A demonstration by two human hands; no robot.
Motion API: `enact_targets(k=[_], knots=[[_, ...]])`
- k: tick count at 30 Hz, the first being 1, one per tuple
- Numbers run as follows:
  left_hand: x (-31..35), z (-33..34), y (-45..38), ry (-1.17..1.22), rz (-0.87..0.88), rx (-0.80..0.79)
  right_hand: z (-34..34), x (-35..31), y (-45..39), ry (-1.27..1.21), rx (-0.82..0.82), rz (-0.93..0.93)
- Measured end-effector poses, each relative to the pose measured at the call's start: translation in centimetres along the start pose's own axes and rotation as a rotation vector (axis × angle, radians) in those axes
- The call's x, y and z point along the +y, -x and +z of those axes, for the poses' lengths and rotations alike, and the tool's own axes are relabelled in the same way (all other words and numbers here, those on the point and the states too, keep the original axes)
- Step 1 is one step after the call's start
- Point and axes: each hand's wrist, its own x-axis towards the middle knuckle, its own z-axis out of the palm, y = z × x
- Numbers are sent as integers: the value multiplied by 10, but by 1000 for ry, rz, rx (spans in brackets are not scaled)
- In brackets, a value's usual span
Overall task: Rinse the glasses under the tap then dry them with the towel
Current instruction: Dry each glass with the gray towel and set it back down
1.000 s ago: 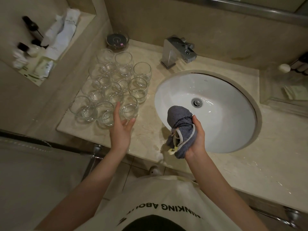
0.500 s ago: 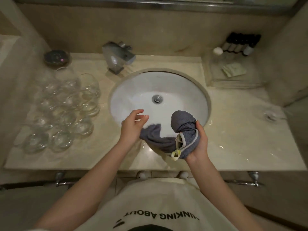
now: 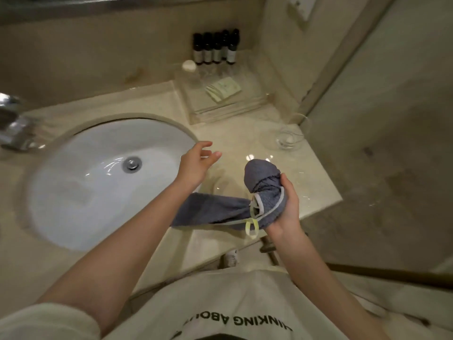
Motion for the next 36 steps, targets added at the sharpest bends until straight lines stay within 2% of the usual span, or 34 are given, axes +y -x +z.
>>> enact_targets(k=[8,19,22,28,32,36], knots=[[49,98,-59,-48,55,-192,-45,-60,-18,-2,74,-38],[77,164,-91,-99,75,-304,-70,-88,-29,-88,74,-10],[81,177,-98,-114,64,-271,-73,-91,-31,-75,93,-23],[76,181,-97,6,88,-172,-69,-91,-31,-3,74,-3],[65,159,-84,103,33,-89,-55,-87,-34,74,62,-17],[57,112,-65,222,6,-11,-28,-78,-38,205,58,-123]])
